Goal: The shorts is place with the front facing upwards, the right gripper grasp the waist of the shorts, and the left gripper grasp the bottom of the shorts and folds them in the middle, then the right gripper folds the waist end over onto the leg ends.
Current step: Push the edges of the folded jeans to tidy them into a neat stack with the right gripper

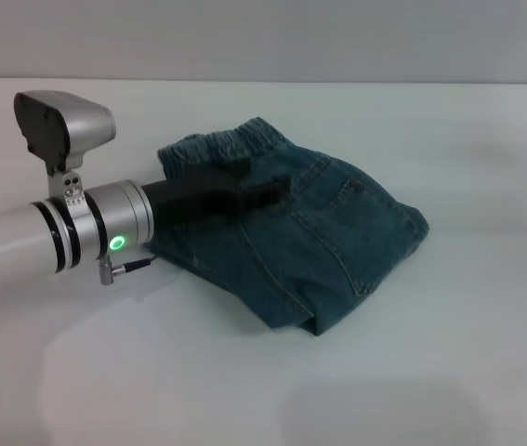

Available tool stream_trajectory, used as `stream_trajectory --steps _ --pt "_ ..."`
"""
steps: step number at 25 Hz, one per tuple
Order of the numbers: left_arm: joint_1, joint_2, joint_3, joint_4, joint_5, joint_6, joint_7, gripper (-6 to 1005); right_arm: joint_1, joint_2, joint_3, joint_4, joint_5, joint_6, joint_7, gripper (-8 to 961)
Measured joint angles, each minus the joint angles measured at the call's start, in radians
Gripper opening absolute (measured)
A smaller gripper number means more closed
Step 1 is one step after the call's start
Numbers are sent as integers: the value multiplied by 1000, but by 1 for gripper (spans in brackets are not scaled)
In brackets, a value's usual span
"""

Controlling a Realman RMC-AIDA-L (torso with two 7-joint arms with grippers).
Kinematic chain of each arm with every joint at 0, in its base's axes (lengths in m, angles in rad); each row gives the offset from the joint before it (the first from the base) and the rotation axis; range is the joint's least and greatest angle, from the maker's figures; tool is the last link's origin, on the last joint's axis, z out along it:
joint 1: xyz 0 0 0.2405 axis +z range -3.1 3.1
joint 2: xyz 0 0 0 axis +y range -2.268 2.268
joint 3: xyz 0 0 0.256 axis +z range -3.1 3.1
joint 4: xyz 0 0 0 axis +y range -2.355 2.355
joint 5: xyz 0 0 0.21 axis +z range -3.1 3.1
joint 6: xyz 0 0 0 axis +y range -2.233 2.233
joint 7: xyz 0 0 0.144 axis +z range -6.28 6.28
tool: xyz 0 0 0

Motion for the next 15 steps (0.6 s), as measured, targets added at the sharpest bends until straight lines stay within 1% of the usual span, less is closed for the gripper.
stream_trajectory --steps 8,12,15 --pt "-5 -1 -4 3 -1 -79 -25 770 0 3 1 0 0 0 0 453" --pt "-7 -1 -4 3 -1 -84 -33 770 3 3 1 0 0 0 0 453" --pt "-1 1 -13 20 -1 -65 -35 770 7 3 1 0 0 1 0 453"
